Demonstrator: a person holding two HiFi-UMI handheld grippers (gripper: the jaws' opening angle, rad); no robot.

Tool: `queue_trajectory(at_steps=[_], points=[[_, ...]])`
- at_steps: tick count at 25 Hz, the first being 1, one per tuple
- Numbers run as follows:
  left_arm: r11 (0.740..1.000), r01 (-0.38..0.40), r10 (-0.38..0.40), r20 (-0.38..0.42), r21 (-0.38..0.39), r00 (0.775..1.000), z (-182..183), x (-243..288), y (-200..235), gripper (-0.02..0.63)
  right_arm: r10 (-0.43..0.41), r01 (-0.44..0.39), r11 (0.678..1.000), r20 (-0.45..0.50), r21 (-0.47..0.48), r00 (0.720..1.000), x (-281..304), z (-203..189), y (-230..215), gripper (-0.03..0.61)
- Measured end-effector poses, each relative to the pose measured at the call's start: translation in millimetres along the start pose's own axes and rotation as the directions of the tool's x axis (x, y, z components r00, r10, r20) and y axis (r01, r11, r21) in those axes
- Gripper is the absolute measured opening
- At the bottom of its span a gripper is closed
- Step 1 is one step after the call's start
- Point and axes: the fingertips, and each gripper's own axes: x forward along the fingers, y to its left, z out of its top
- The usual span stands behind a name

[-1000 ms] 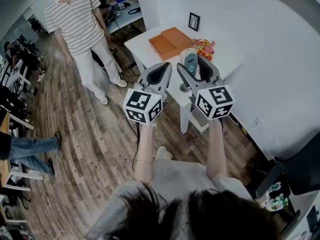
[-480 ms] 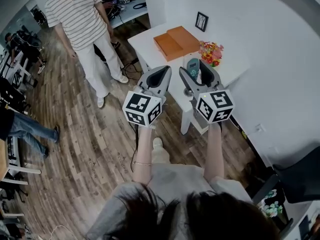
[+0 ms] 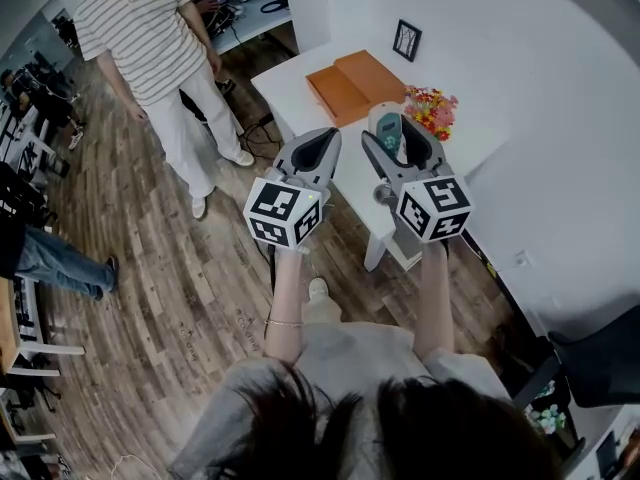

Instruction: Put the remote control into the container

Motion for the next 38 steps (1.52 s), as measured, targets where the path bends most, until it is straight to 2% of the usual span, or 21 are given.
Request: queue_trajectory(at_steps=[9, 19, 29, 38], points=[[0.999, 0.044, -0.044, 0.008, -0.004, 0.999, -5, 24, 51, 0.005, -0.03, 0.03, 1.0, -0.003, 0.004, 1.0, 55, -9, -16, 0.285], [0.993, 0.117, -0.117, 0.008, -0.015, 0.993, -12, 43, 110, 0.005, -0.076, 0.075, 0.997, -0.017, -0.021, 0.997, 118, -18, -13, 0.286], [0.978, 0.21, -0.21, 0.011, 0.001, 0.978, -18, 55, 147, 0.005, -0.156, 0.155, 0.987, -0.015, -0.037, 0.988, 157, -28, -19, 0.287], [0.974, 0.221, -0.221, 0.009, -0.039, 0.975, -32, 78, 181, 0.005, -0.181, 0.18, 0.983, -0.053, -0.027, 0.982, 198, -43, -40, 0.287]])
